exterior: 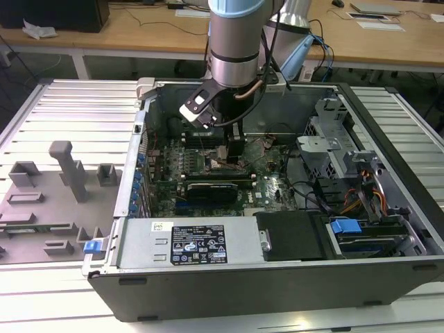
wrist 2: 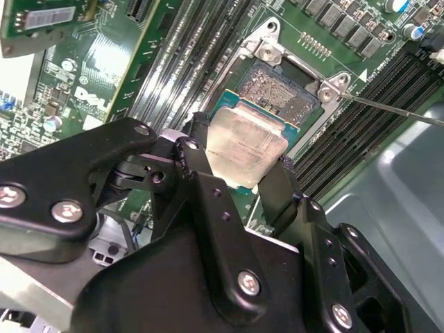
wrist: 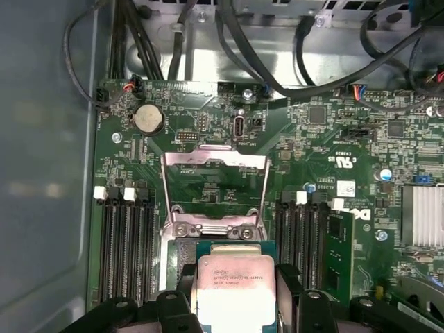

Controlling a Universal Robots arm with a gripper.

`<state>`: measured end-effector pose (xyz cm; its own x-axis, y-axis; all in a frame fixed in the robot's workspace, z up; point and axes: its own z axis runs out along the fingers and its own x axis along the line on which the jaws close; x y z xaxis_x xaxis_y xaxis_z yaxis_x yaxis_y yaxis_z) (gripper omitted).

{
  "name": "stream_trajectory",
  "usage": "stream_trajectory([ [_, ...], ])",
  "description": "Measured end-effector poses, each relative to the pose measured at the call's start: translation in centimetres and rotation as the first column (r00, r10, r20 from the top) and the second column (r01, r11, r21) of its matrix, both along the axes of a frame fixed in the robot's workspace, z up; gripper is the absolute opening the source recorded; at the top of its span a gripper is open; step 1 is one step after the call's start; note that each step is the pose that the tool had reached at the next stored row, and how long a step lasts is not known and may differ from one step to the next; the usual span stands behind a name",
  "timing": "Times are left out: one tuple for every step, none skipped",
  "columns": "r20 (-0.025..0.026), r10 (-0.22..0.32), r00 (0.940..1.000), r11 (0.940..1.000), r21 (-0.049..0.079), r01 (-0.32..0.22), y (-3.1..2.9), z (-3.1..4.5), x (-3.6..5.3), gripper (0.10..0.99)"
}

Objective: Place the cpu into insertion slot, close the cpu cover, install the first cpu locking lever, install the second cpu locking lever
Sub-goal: 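Place the cpu into insertion slot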

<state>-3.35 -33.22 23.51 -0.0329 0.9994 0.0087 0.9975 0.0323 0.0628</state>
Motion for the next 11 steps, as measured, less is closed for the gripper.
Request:
stream_trajectory([
  [0.0000, 0.000, 1.0000, 1.0000, 0.000, 0.000, 0.05, -0.07, -0.04, 0.541],
  [0.0001, 0.000, 1.0000, 1.0000, 0.000, 0.000, 0.14, -0.17, -0.12, 0.541],
  [0.0001, 0.000, 1.0000, 1.0000, 0.000, 0.000, 0.20, -0.22, -0.18, 0.541],
  [0.0001, 0.000, 1.0000, 1.0000, 0.000, 0.000, 0.37, -0.38, -0.34, 0.541],
  [0.0000, 0.000, 1.0000, 1.0000, 0.000, 0.000, 0.46, -0.52, -0.42, 0.541],
  [0.0000, 0.000, 1.0000, 1.0000, 0.000, 0.000, 0.50, -0.62, -0.47, 0.541],
  [0.0000, 0.000, 1.0000, 1.0000, 0.000, 0.000, 0.55, -0.71, -0.50, 0.541],
  [0.0000, 0.000, 1.0000, 1.0000, 0.000, 0.000, 0.64, -0.84, -0.55, 0.541],
  [0.0000, 0.000, 1.0000, 1.0000, 0.000, 0.000, 0.72, -0.94, -0.58, 0.541],
  [0.0001, 0.000, 1.0000, 1.0000, 0.000, 0.000, 0.78, -1.01, -0.61, 0.541],
  [0.0001, 0.000, 1.0000, 1.0000, 0.000, 0.000, 0.86, -1.07, -0.64, 0.541],
])
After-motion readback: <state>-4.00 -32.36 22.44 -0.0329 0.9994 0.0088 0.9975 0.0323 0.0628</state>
